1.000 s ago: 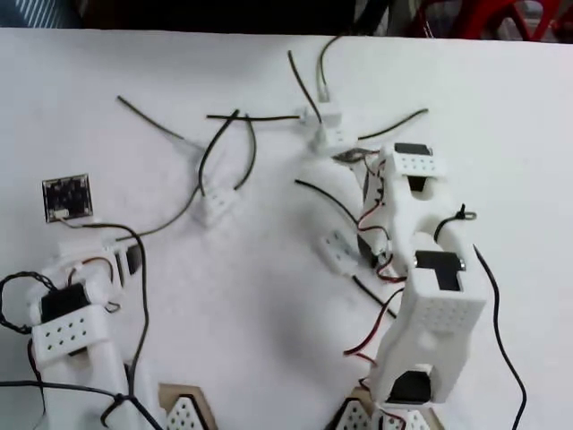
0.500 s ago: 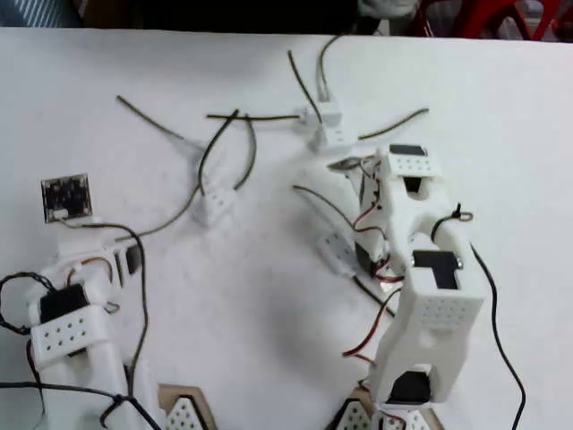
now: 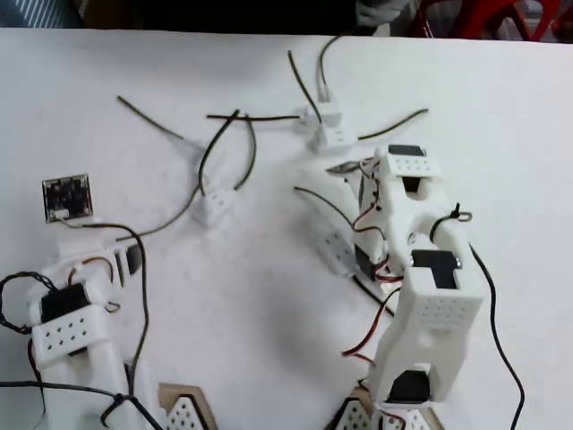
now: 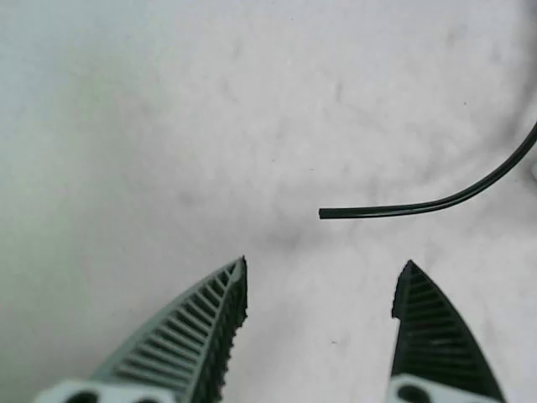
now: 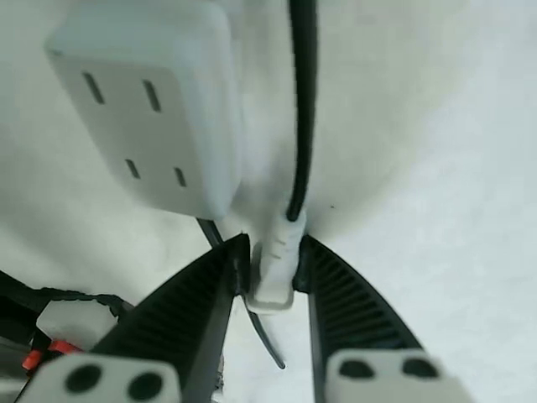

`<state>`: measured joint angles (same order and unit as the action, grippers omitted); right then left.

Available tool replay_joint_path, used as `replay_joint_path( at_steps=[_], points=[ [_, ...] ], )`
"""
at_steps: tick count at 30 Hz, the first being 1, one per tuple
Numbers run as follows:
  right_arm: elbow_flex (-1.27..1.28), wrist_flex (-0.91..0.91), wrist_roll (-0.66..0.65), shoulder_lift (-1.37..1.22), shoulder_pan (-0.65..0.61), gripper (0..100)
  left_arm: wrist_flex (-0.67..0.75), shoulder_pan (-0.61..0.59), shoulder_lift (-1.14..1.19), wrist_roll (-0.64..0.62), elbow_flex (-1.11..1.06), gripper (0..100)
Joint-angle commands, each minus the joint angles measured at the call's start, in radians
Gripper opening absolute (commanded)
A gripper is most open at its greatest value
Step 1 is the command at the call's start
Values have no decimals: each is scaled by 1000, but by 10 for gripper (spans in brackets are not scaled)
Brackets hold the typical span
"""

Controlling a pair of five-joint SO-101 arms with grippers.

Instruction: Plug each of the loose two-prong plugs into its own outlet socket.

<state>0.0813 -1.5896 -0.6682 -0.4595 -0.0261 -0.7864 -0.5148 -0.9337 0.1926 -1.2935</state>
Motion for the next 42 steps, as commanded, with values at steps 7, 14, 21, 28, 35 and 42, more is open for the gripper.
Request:
replay_joint_path(
  at_steps=[7,14,21,28,35,42],
  points=[
    [-63,-16,-9,15,12,23,21,-5,-24,-5,5,278],
    [-87,-36,-9,10,19,33,21,-5,-24,-5,5,278],
    [-81,-31,-9,5,19,61,21,-5,-24,-5,5,278],
    [-80,-31,-11,5,19,51,21,-5,-24,-5,5,278],
    [-84,-67,-54,51,18,17,21,-5,-24,-5,5,278],
    [-49,-110,-103,329,47,17,21,-5,-24,-5,5,278]
  ],
)
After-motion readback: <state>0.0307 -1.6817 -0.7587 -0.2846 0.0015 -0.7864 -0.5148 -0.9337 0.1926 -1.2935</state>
